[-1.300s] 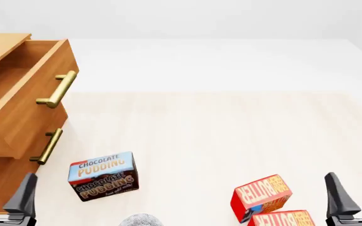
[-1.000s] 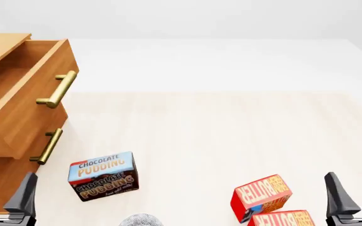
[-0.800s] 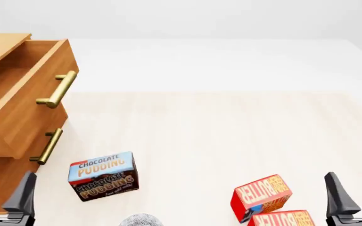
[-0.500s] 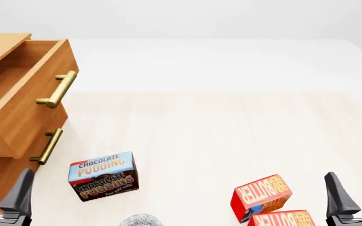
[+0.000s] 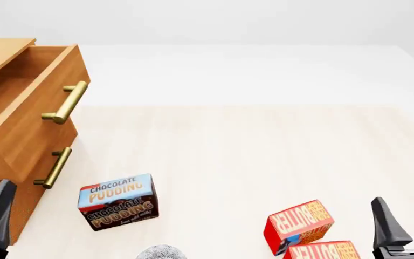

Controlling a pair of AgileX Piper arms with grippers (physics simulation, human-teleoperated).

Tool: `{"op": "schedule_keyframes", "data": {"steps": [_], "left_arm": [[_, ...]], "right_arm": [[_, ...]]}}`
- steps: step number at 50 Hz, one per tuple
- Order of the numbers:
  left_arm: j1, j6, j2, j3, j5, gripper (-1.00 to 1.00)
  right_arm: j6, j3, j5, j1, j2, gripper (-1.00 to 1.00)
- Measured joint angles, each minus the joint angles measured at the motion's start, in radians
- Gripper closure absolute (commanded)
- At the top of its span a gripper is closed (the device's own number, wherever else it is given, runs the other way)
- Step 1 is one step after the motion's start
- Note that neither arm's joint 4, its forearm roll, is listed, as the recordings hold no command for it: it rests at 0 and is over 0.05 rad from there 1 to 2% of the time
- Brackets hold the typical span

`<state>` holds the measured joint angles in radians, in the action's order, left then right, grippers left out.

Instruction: Put the bowl in the top drawer of the cabinet.

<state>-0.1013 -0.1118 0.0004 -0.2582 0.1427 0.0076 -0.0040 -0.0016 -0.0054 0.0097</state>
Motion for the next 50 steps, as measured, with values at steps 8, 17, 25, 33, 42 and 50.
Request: {"op": "schedule_keyframes", "data": {"steps": [8,17,25,33,42,50], "left_arm": [[-0.016,-0.026,0.000,-0.068,0.043,-1.00],[-0.034,-0.064,0.000,-0.147,0.095,-1.00],[-0.058,-0.102,0.009,-0.199,0.119,-1.00],[-0.084,-0.139,0.044,-0.257,0.120,-1.00],[-0.102,-0.173,0.100,-0.325,0.100,-1.00],[-0.111,-0.172,0.163,-0.379,0.077,-1.00]], "right_arm": [[0.000,0.000,0.000,0.000,0.000,-1.00],[0.000,0.000,0.000,0.000,0.000,-1.00],[0.000,0.000,0.000,0.000,0.000,-1.00],[0.000,0.000,0.000,0.000,0.000,-1.00],[0.000,0.000,0.000,0.000,0.000,-1.00],[0.000,0.000,0.000,0.000,0.000,-1.00]]}}
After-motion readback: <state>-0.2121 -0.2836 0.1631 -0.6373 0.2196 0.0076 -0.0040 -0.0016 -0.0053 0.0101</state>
